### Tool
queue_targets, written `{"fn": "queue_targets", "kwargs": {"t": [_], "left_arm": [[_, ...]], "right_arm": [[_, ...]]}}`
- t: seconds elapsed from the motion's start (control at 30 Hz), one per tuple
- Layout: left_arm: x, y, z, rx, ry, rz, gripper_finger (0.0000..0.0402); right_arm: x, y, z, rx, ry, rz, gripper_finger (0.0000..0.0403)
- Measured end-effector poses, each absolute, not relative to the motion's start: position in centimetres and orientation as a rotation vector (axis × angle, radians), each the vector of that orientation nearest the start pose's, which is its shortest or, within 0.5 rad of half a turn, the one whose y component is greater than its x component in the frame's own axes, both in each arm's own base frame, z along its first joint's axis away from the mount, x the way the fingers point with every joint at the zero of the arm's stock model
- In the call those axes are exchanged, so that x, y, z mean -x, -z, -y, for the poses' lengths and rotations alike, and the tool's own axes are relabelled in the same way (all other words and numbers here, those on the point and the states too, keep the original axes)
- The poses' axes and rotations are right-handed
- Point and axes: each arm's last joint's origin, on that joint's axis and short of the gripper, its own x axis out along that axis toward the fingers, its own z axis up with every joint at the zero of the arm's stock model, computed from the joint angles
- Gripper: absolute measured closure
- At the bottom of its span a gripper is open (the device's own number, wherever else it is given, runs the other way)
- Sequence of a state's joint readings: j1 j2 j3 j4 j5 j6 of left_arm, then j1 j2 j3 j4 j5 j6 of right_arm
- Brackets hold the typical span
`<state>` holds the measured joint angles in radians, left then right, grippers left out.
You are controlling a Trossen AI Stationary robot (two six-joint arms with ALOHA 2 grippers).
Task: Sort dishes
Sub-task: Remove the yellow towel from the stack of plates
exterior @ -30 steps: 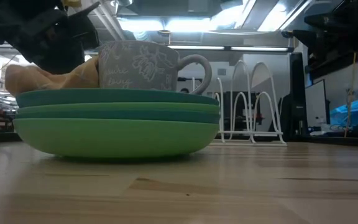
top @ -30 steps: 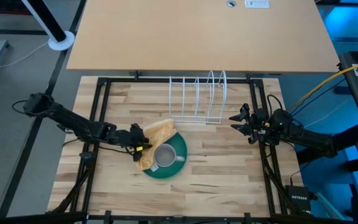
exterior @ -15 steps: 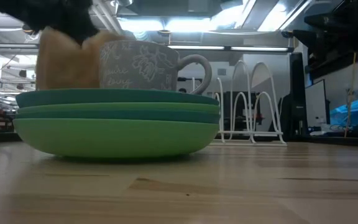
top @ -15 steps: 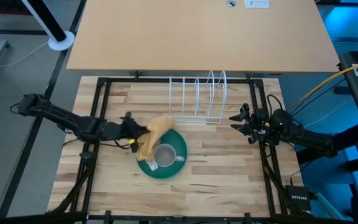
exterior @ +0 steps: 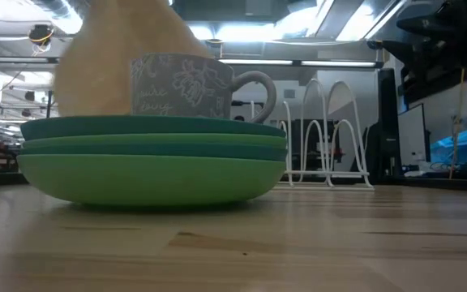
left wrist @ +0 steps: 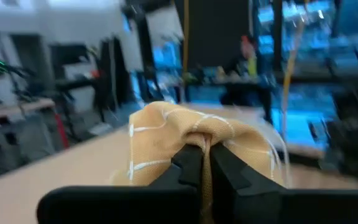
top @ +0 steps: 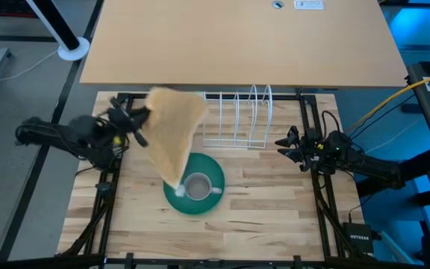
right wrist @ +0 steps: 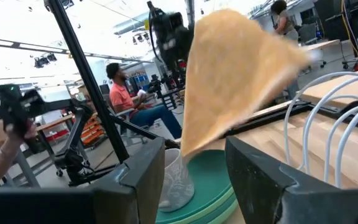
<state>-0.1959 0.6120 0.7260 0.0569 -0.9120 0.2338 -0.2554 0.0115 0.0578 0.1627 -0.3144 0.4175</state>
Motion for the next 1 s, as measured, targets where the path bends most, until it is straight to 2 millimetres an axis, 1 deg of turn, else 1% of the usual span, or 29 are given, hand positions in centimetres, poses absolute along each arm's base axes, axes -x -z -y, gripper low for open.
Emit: {"fn": "queue_targets", "kwargs": {"t": [0.07,0.17,0.23,0.33,0.4,0.5,0.7,0.83,1.0], "left_arm": [[-12.1,-37.2,-0.2,-0.145,-0.757,0.116,0.0400],[-11.5,-38.8,-0.5,-0.166,-0.790,0.150,0.0400],[-11.3,-39.2,-0.7,-0.180,-0.803,0.152,0.0400],[-11.4,-38.8,-0.7,-0.186,-0.800,0.120,0.0400],[-11.7,-37.9,-0.7,-0.195,-0.787,0.054,0.0400],[-12.3,-35.9,-0.6,-0.207,-0.770,-0.093,0.0400],[-13.4,-30.7,-0.4,-0.107,-0.788,-0.345,0.0400],[-14.0,-27.2,-0.3,-0.050,-0.821,-0.435,0.0398],[-14.7,-24.0,-0.2,0.013,-0.839,-0.504,0.0370]], "right_arm": [[-9.0,-19.8,1.4,-0.357,-0.099,0.186,0.0228],[-9.0,-19.8,1.5,-0.360,-0.076,0.192,0.0228],[-9.1,-19.8,1.6,-0.362,-0.060,0.195,0.0228],[-9.1,-19.8,1.6,-0.371,-0.059,0.195,0.0228],[-9.0,-19.8,1.6,-0.399,-0.062,0.195,0.0228],[-9.0,-19.8,1.6,-0.438,-0.066,0.194,0.0228],[-9.1,-19.9,1.6,-0.481,-0.075,0.205,0.0228],[-9.4,-20.2,1.6,-0.484,-0.081,0.222,0.0228],[-10.4,-20.3,1.9,-0.514,-0.094,0.208,0.0228]]}}
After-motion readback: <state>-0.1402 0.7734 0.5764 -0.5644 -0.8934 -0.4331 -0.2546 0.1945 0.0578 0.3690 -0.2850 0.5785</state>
